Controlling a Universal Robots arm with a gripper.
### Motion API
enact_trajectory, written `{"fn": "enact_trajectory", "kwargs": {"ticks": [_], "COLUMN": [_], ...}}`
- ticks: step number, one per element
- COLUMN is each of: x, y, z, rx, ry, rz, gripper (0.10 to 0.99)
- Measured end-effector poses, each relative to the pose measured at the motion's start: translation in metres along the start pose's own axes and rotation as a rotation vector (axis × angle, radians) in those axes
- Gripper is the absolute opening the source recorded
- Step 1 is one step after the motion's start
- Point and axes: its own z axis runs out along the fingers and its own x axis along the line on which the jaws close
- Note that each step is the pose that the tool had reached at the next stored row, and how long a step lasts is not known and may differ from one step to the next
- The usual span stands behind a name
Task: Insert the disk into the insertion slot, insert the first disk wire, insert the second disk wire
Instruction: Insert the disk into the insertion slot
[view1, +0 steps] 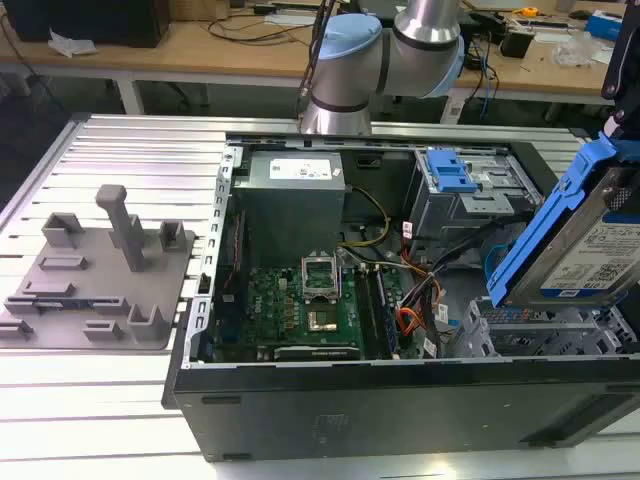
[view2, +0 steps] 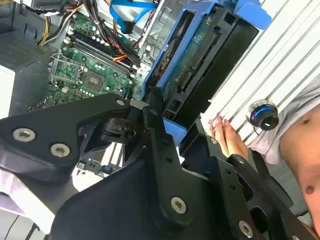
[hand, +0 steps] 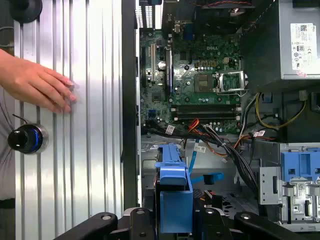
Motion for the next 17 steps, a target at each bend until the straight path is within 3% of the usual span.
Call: {"fn": "enact_trajectory", "kwargs": {"ticks": [13, 14, 17], "x": [0.0002, 0.0002, 0.0002], "y": [0.0001, 0.0001, 0.0001], "z": [0.0000, -0.0001, 0.0000], "rx": [0.000, 0.001, 0.009], "ry": [0.0000, -0.0014, -0.0213], "rz": [0.000, 0.000, -0.001], "gripper": [0.365, 0.365, 0.365]}}
